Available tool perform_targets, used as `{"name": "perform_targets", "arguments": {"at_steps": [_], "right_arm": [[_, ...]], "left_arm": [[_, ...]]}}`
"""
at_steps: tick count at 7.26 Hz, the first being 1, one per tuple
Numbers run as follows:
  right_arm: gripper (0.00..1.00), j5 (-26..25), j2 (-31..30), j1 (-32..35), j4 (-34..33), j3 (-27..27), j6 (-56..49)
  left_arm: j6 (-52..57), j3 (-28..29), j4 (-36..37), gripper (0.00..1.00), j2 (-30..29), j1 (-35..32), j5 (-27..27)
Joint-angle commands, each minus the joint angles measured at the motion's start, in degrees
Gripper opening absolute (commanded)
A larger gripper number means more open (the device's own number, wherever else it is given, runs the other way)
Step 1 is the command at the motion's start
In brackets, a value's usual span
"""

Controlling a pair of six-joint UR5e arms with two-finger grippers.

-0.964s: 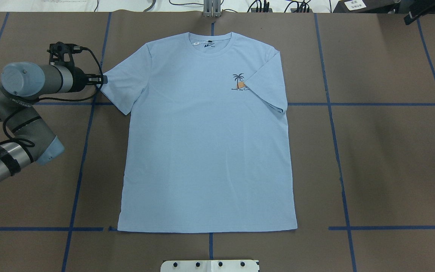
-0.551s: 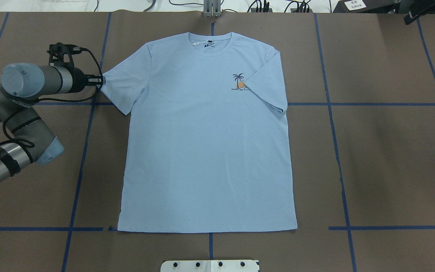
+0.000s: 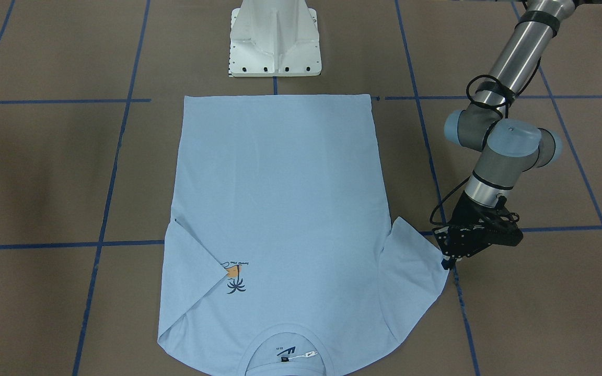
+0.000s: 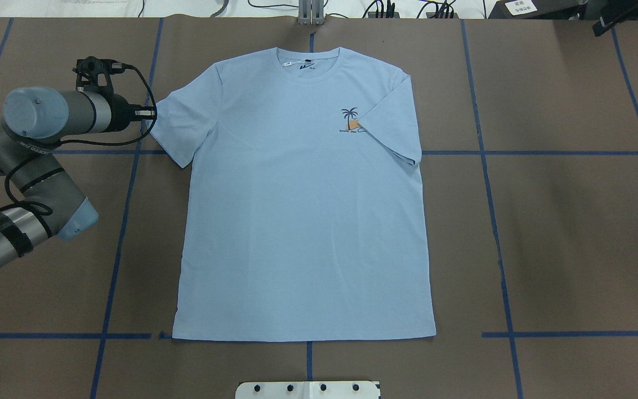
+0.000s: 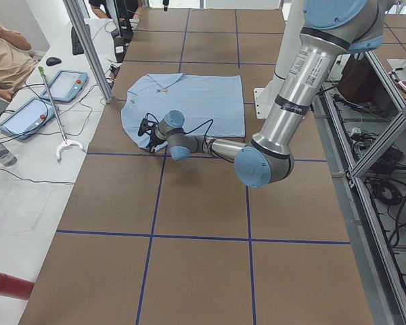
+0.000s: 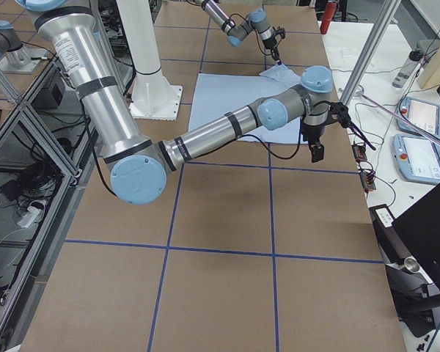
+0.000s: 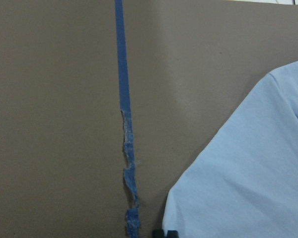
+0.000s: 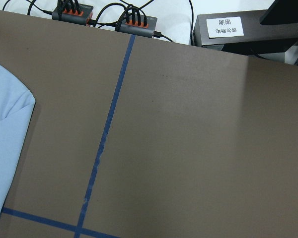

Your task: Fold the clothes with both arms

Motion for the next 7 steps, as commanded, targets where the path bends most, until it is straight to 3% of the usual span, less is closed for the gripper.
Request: {"name": "perform_targets", "arguments": {"at_steps": [1, 3, 5, 7], "right_arm": [[1.00, 0.0, 0.0, 0.0, 0.0, 0.0, 0.0], [1.00, -0.1, 0.0, -0.1, 0.0, 0.2, 0.2], [1.00, -0.1, 0.0, -0.1, 0.0, 0.2, 0.3], [1.00, -0.1, 0.0, -0.1, 0.0, 0.2, 0.4]], "left_arm": [[-3.6, -5.5, 12.2, 0.00, -4.1, 1.9, 0.9], [-8.2, -5.3, 27.4, 0.00, -13.1, 7.0, 6.6], [-9.7, -4.4, 28.4, 0.00, -14.7, 7.4, 6.7], [-10.6, 0.3, 28.3, 0.00, -18.3, 7.5, 6.7]]}}
